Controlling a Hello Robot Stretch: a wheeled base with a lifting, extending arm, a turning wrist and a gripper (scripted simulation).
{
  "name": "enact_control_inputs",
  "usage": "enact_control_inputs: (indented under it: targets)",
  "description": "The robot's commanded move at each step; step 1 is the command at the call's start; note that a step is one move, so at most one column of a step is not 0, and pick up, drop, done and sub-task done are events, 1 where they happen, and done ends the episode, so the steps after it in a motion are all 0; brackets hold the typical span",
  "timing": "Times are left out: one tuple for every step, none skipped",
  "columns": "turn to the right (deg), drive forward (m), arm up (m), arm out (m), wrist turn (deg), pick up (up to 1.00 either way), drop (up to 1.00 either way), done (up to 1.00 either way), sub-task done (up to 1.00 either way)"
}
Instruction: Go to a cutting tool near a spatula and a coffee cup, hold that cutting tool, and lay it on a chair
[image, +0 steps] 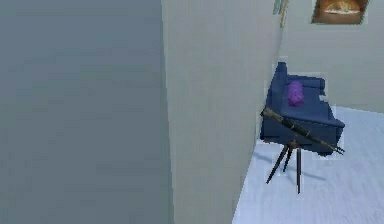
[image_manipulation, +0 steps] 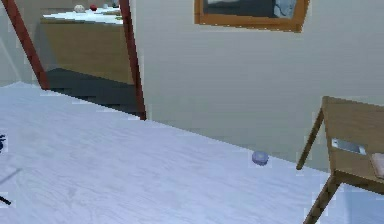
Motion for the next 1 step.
enact_control_inputs:
  targets:
    - [45.0,0.0,0.0,0.0,0.0,0.0,0.0,0.0,0.0]
